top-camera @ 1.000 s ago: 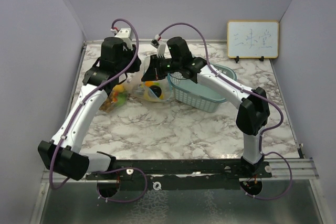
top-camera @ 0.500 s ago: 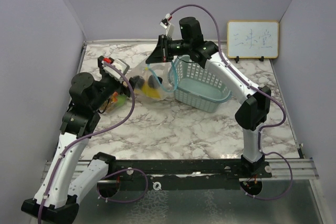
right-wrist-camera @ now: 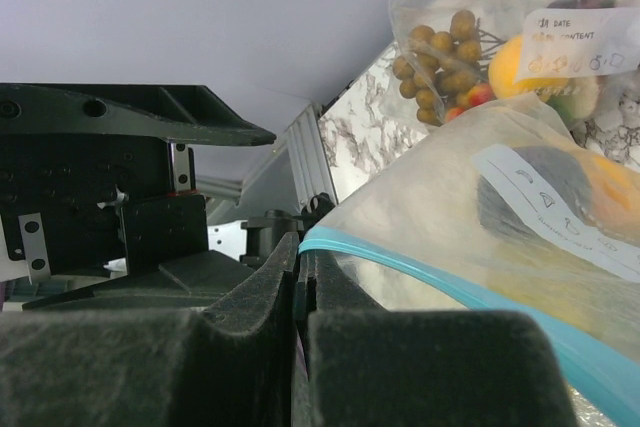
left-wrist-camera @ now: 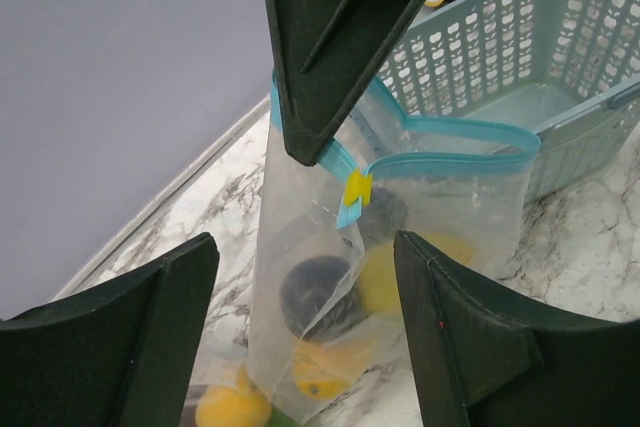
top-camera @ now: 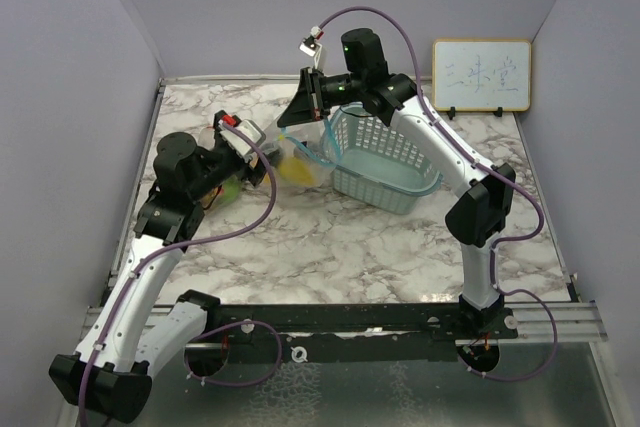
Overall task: Place the food in the zip-top bag and seal the zipper
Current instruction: Adjust the zipper on the food storage bag.
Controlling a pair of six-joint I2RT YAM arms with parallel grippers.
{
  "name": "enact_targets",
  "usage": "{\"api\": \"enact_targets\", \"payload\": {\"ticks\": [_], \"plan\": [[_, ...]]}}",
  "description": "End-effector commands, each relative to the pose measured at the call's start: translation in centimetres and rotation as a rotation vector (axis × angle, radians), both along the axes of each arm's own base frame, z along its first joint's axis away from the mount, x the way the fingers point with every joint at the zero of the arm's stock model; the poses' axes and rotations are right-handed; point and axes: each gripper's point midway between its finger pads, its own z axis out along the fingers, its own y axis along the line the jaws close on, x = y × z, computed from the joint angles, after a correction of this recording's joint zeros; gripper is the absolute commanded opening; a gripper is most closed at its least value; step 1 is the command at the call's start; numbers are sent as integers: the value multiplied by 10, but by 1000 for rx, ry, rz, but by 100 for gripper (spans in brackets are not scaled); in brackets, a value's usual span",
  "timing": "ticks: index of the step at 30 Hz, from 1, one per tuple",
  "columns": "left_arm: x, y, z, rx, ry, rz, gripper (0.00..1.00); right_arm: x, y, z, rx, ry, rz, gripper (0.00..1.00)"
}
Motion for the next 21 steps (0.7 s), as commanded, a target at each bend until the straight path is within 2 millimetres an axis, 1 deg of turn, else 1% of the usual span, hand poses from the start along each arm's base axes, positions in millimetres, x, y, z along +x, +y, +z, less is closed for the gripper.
{"api": "enact_targets", "payload": {"ticks": [1,5,11,14,16,21], "plan": [[6,-12,7,-21,-46,-64,70,-15,-3,17,36,-7,58,2],[7,-17,4,-49,-37,-77,66,-14,-2,22,48,6,49,2],[5,-15,-8,-47,-15,-71,64,-16,1,26,65,32,68,2],[9,-14,-11,-52,-19,-56,59,-17,1,25,66,45,72,2],[13,-13,-11,-62,-24,-37,57,-17,1,26,69,49,74,2],[21,-15,-6,-100,-57,-28,56,-18,0,25,65,56,72,2]]}}
